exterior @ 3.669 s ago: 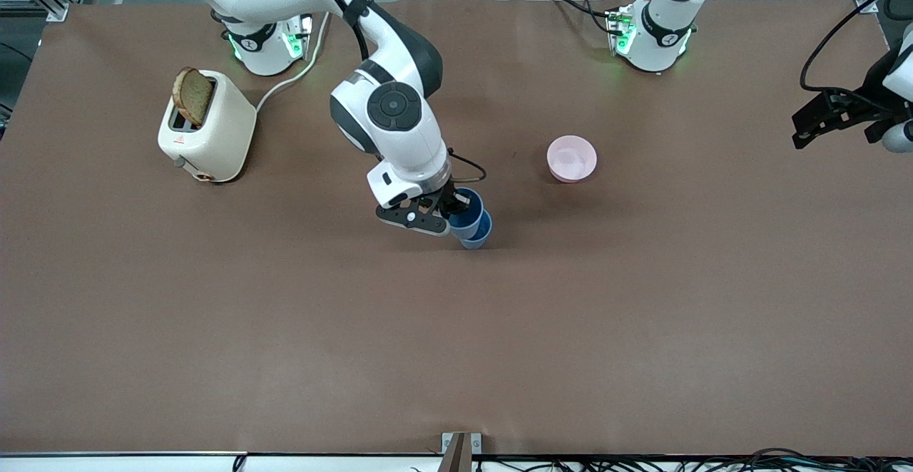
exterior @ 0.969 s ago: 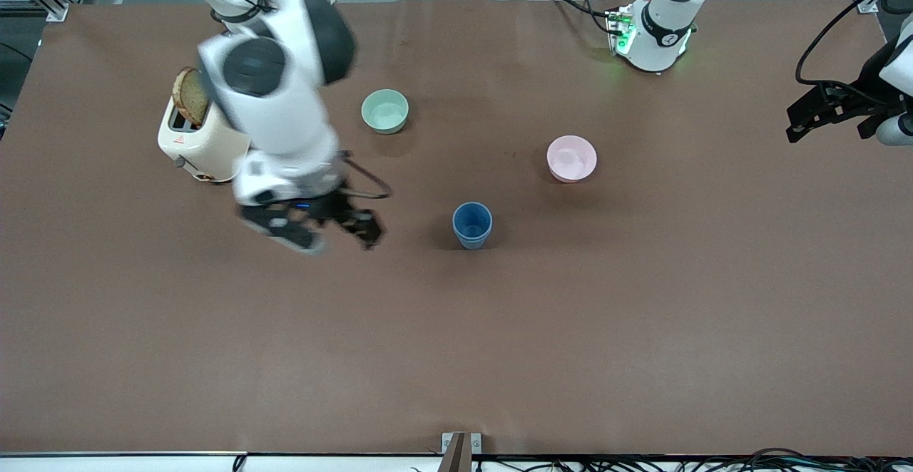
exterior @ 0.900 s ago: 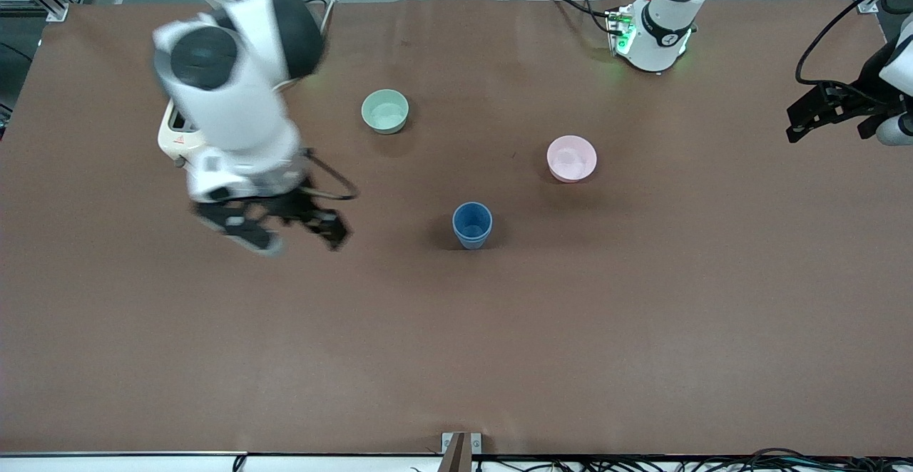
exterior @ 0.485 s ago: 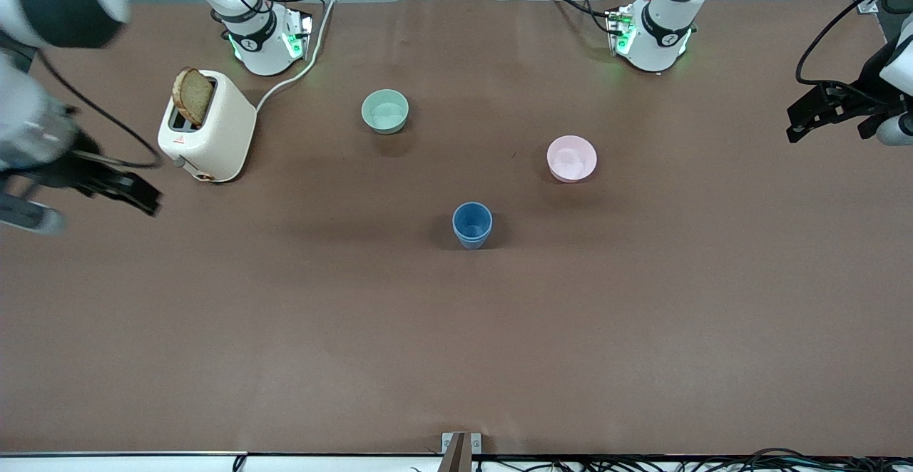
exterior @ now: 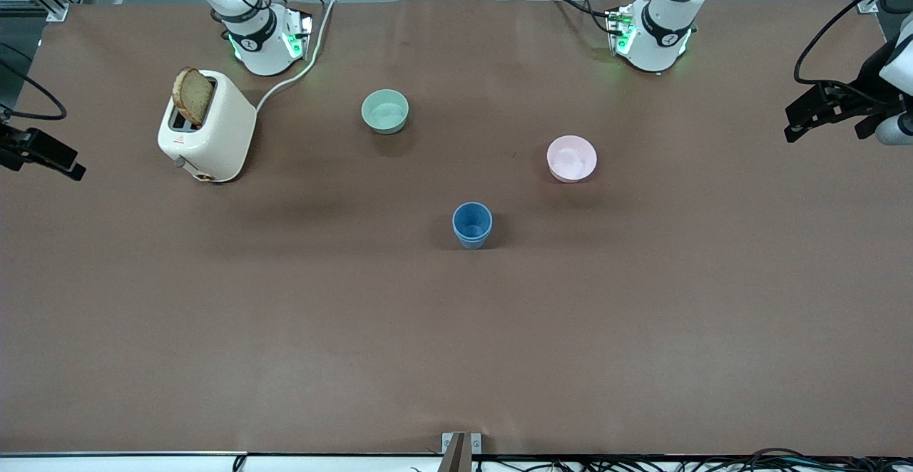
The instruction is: Stack blue cups with both arms
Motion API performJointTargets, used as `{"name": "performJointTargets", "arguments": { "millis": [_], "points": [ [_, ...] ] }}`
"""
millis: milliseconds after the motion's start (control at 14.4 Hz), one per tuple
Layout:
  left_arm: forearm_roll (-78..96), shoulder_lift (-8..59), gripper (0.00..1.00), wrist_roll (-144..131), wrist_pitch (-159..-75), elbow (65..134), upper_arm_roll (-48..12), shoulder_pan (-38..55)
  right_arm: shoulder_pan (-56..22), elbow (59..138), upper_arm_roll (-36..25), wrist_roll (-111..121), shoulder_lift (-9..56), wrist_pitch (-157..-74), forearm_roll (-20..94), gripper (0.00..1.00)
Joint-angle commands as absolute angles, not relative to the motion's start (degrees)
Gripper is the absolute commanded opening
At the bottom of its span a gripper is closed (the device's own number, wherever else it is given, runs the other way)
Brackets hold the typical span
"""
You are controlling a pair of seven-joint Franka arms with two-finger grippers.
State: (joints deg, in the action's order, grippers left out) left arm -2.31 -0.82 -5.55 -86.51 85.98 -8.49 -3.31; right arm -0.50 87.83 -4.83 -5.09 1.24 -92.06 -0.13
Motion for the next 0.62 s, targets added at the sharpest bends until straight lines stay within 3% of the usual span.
{"name": "performJointTargets", "arguments": {
  "millis": [0, 554],
  "points": [
    [-1.3, -1.7, 1.00, -3.8, -86.4, 86.1, -8.4, -3.9, -0.4, 87.0, -4.5, -4.0, -0.6, -90.3, 1.1, 1.00],
    [-1.8, -1.1, 1.00, -3.4, -86.3, 85.4, -8.4, -3.7, -0.4, 86.8, -4.5, -3.8, -0.5, -88.9, 1.1, 1.00]
  ]
}}
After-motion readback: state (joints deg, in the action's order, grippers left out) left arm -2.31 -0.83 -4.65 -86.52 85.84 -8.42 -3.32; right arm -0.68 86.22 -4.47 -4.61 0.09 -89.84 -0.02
